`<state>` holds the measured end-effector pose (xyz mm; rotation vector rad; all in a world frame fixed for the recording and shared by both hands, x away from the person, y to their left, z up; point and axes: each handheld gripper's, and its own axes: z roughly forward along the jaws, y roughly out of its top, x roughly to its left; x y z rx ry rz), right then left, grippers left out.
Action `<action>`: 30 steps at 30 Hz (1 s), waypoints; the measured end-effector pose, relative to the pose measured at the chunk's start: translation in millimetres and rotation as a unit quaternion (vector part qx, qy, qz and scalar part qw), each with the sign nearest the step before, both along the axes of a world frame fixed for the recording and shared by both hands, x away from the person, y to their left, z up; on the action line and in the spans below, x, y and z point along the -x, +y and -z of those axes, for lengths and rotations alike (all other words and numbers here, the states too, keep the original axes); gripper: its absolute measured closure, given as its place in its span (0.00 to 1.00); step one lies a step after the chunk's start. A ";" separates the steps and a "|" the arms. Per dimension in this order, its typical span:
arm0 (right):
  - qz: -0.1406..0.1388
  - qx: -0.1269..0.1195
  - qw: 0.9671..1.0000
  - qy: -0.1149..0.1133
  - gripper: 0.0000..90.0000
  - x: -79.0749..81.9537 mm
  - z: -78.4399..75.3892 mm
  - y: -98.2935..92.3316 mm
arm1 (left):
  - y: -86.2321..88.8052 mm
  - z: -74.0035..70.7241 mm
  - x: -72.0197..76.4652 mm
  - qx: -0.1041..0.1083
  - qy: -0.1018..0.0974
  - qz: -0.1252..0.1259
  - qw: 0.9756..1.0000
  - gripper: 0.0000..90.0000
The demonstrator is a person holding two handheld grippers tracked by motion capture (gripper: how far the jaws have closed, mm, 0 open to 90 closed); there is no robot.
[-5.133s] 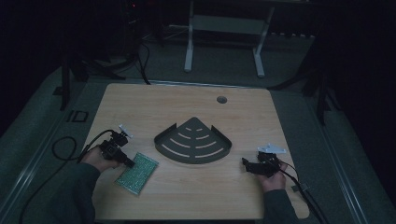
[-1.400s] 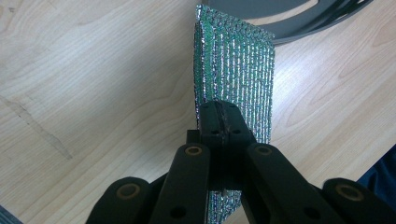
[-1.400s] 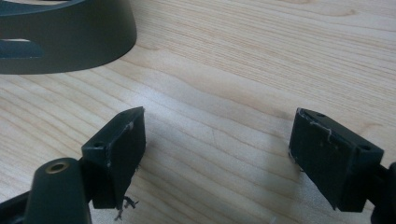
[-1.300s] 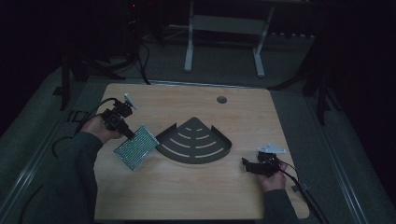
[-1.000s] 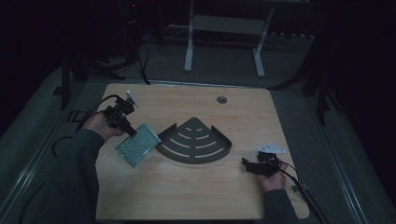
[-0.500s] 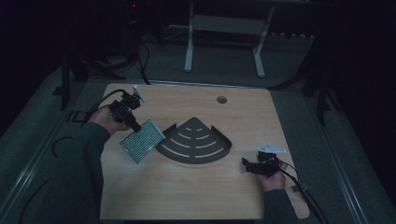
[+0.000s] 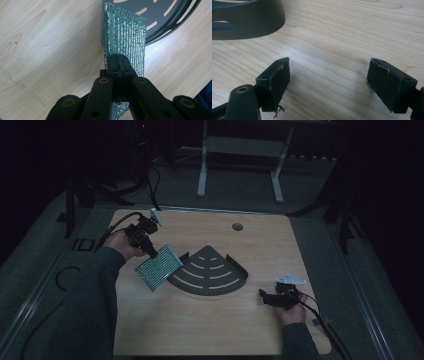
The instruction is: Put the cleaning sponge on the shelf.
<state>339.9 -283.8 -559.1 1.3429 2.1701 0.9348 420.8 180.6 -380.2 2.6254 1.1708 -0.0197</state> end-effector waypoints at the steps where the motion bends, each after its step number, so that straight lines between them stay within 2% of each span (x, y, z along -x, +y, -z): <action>1: 0.000 0.000 1.000 0.000 0.20 0.0 0.0 0.0 | -1.5 -0.7 -1.3 -0.001 0.000 0.002 1.000 1.00; 6: 0.000 0.000 1.000 0.000 0.20 -0.1 0.0 -0.1 | -9.7 -2.1 -6.9 0.006 0.002 0.006 1.000 1.00; 22: -0.001 0.000 1.000 -0.001 0.20 -0.2 0.0 -0.1 | -23.3 -3.1 -17.6 -0.003 -0.007 0.011 1.000 1.00; 30: -0.001 0.001 1.000 -0.001 0.20 -0.3 0.0 -0.1 | -29.8 1.2 -24.2 -0.007 -0.003 0.012 1.000 1.00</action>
